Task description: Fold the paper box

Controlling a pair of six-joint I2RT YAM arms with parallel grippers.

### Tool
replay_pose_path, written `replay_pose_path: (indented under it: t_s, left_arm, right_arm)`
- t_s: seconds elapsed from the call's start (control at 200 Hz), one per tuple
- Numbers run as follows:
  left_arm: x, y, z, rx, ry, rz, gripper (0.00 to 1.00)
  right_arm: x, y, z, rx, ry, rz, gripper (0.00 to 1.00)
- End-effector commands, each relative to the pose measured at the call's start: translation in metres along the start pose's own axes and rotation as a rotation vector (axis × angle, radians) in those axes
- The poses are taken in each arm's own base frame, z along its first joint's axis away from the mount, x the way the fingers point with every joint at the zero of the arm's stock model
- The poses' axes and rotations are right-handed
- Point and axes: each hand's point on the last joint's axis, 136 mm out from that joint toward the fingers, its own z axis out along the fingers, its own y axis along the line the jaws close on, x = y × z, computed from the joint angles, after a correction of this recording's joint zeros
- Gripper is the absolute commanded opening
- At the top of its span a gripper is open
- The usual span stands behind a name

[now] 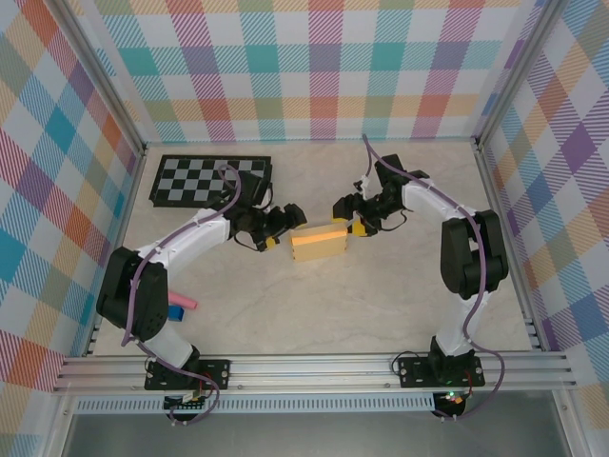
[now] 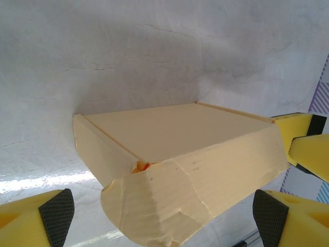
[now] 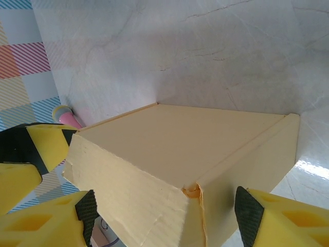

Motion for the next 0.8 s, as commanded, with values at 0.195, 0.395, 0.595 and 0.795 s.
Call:
replay_pose_path:
  t_s: [0.195,0.395,0.595,0.795]
  left_arm:
    - [-0.001,-0.023,0.011,0.093,0.024,-0.007,0.91]
    - [-0.004,-0.033,0.011,0.143,0.016,-0.045,0.91]
    - [-0.005,-0.044,0.006,0.172,0.021,-0.054,0.92]
    - [-0.001,-0.041,0.012,0.168,0.042,-0.057,0.93]
  right_arm:
    - [0.0,-0.009,0.014,-0.003,0.014,0.017,0.74]
    - [0.004,-0.003,0.016,-0.003,0.02,0.009,0.69]
    - [0.006,-0.001,0.012,0.019,-0.008,0.019,0.64]
    - [0.011,0.004,0.014,0.017,-0.004,0.007,0.72]
